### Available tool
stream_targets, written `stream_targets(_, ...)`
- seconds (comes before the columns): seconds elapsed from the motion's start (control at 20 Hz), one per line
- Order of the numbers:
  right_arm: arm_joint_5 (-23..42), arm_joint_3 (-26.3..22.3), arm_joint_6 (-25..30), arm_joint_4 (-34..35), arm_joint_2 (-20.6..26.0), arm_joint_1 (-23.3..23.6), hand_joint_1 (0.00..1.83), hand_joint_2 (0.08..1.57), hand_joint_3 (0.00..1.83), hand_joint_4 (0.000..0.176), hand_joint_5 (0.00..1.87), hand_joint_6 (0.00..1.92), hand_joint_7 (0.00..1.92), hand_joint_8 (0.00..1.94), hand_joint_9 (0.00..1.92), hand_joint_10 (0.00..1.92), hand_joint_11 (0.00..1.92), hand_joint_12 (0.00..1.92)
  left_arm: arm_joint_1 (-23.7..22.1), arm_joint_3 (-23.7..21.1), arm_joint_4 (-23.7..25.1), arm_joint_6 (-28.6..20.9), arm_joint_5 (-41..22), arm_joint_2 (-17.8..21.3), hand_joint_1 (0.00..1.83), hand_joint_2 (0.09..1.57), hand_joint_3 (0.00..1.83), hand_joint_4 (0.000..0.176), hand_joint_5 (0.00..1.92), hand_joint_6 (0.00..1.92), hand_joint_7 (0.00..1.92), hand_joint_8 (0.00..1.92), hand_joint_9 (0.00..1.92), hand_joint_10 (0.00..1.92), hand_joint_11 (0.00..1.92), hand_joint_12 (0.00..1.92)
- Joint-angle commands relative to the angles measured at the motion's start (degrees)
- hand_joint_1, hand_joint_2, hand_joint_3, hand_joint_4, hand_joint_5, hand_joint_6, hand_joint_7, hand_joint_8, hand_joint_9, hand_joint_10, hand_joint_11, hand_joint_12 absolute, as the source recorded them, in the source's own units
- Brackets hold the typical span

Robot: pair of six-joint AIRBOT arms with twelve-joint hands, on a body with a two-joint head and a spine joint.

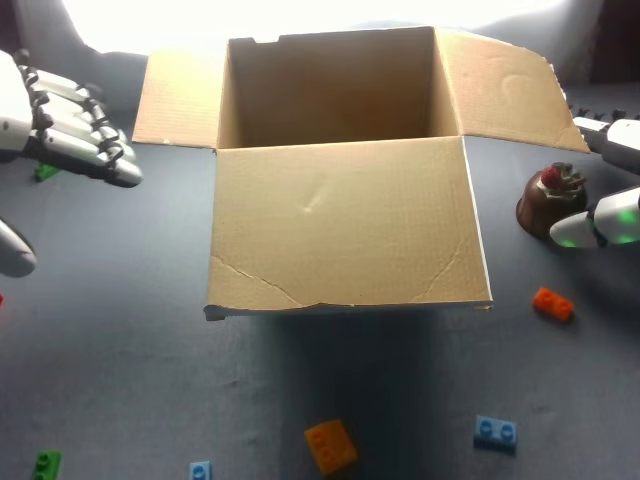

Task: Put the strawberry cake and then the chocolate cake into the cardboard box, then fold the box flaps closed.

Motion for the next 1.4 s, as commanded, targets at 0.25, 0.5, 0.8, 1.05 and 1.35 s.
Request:
stream_targets(0.25, 6.6, 0.6, -0.1, 0.3, -0.3, 0.1, 1.08, 1.03, 0.02, 0.000, 0.00, 0.00, 0.00, 0.00, 0.00, 0.00, 0.00, 0.00, 2.2, -1.3, -6.2, 0.0, -0.6, 1.1, 0.00, 1.06, 0.00, 0.000, 0.12, 0.01, 0.18, 0.01, 0.16, 0.01, 0.00, 0.63)
stream_targets(0.5, 7.3, 0.8, -0.1, 0.3, -0.3, 0.1, 1.07, 1.02, 0.01, 0.000, 0.00, 0.00, 0.01, 0.00, 0.01, 0.01, 0.00, 0.00, 5.5, -1.2, -8.0, 0.5, 1.1, 0.8, 0.00, 1.06, 0.00, 0.000, 0.12, 0.00, 0.19, 0.00, 0.17, 0.00, 0.00, 0.62)
stream_targets(0.8, 7.4, 1.1, -0.1, 0.3, -0.3, 0.2, 1.17, 1.07, 0.01, 0.000, 0.31, 0.06, 0.47, 0.06, 0.43, 0.13, 0.00, 1.00, 4.3, -1.4, -10.7, 0.6, 0.9, 0.7, 0.00, 1.07, 0.00, 0.000, 0.10, 0.00, 0.18, 0.00, 0.16, 0.00, 0.00, 0.63)
stream_targets(1.05, 7.5, 1.2, 0.6, 0.3, 0.0, 0.3, 1.33, 1.16, 0.00, 0.000, 1.00, 0.86, 0.89, 1.23, 0.66, 1.48, 0.37, 1.89, 4.7, -1.5, -10.4, 1.2, 1.9, 0.4, 0.00, 1.08, 0.00, 0.000, 0.11, 0.00, 0.18, 0.00, 0.18, 0.00, 0.00, 0.69)
stream_targets(1.35, 7.5, 0.5, 0.8, 0.3, 1.4, 0.7, 1.21, 1.17, 0.00, 0.000, 0.98, 0.94, 0.79, 1.39, 0.57, 1.49, 0.35, 1.92, 5.2, -1.4, -11.4, 1.3, 2.4, -0.5, 0.00, 1.08, 0.00, 0.000, 0.13, 0.00, 0.21, 0.00, 0.20, 0.01, 0.00, 0.75)
